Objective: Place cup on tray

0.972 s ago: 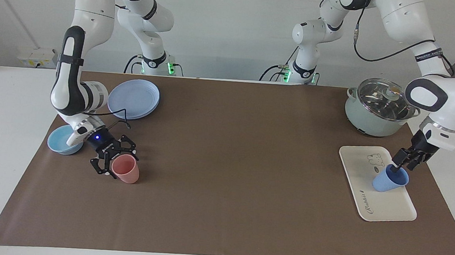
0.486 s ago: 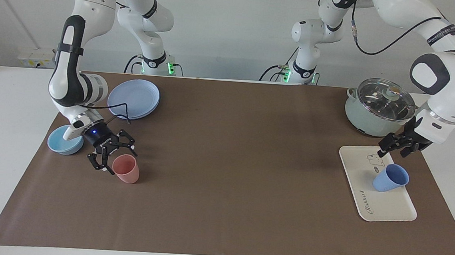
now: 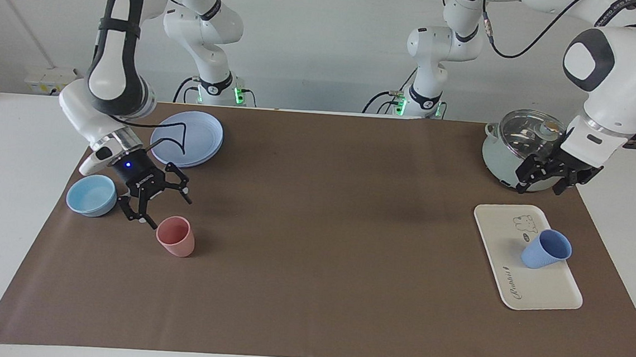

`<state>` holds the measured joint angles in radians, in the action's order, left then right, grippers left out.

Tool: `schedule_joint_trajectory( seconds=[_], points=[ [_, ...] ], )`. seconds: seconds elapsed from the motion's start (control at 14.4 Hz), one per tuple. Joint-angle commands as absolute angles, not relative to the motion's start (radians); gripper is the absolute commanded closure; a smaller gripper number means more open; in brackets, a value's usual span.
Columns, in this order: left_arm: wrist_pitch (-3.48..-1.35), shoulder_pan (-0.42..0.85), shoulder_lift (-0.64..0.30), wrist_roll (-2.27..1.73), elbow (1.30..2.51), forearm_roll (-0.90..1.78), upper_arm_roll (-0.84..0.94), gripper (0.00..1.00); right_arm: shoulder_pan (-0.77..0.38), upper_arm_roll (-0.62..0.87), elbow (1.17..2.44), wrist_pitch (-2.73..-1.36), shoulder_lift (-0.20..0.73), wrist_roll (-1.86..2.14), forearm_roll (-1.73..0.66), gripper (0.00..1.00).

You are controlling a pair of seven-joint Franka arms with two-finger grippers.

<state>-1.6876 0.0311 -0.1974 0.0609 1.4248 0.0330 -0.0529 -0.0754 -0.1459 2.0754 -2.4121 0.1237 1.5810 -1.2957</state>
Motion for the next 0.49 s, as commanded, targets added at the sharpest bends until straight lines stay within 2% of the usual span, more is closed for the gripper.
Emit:
schedule_joint_trajectory(
  seconds=[0.0, 0.21, 0.42],
  points=[
    [-1.637, 0.044, -0.167, 0.057, 1.427, 0.009, -0.048, 0.11, -0.074, -0.15, 2.059, -2.419, 0.083, 1.397, -1.075, 0.0],
    [-1.583, 0.057, -0.14, 0.055, 1.425, 0.006, -0.051, 0.1, -0.074, -0.147, 2.014, -2.41, 0.034, 1.092, -0.714, 0.0],
    [-1.52, 0.057, -0.111, 0.055, 1.424, 0.003, -0.049, 0.0, -0.075, -0.137, 1.999, -2.387, -0.006, 0.849, -0.504, 0.0]
  ],
)
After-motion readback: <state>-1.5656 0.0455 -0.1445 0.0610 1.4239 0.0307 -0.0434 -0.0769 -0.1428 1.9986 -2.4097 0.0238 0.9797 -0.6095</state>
